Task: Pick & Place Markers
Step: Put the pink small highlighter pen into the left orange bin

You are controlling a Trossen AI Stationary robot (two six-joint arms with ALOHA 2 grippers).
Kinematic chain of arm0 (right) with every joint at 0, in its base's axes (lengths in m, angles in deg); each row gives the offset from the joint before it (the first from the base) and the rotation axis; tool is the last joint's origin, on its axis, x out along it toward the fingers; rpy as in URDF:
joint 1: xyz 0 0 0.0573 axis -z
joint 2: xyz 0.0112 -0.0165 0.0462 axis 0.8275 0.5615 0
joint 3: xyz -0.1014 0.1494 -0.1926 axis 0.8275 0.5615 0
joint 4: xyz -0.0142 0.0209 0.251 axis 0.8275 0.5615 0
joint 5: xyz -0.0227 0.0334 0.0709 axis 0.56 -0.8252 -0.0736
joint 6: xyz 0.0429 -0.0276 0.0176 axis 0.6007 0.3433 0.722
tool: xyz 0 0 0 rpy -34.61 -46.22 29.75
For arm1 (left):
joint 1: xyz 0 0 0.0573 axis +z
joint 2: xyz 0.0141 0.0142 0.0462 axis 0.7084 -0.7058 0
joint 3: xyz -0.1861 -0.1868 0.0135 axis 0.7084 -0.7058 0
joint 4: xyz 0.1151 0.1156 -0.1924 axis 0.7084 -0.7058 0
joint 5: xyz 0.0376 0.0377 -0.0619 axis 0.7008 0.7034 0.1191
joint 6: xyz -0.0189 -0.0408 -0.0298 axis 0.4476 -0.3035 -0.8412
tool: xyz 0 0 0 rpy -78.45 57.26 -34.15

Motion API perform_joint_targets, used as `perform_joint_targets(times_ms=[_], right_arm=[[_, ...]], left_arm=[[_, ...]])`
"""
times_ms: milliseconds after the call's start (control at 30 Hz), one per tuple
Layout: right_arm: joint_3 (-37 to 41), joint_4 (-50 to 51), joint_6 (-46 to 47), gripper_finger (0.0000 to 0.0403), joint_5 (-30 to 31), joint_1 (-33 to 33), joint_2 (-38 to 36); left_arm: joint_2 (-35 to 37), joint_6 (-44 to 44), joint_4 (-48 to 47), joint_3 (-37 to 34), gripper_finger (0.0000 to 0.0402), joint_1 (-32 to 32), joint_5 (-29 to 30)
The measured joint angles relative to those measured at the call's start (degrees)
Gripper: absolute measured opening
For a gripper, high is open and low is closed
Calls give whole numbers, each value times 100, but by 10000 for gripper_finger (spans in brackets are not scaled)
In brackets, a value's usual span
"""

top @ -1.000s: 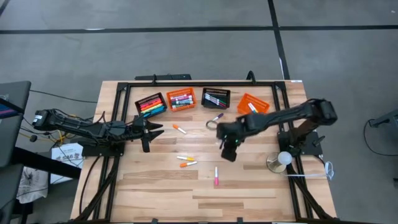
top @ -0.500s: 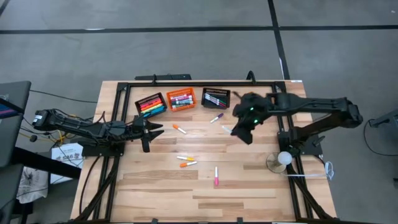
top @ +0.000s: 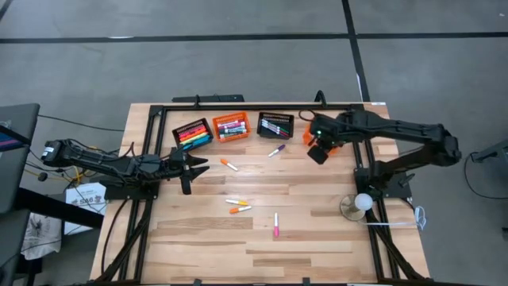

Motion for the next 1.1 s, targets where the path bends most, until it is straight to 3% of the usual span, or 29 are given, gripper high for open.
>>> perform_joint_targets(times_ms=[167,367,767,900,1100], right_arm=[[0,10,-59,42,624,371,397],[0,-3,-571,40,711,920,1079],[2,-306,-1250,44,115,2175,2311],[2,-367,-1435,46,-242,2381,2576],[11,-431,-1488,47,-257,2445,2868]], left_arm=[[0,0,2,0,138,0,0],[-2,0,15,-2,138,0,0],[0,-17,43,-2,138,0,0],[0,-17,44,-2,138,-1,0],[0,-17,44,-2,138,-2,0]])
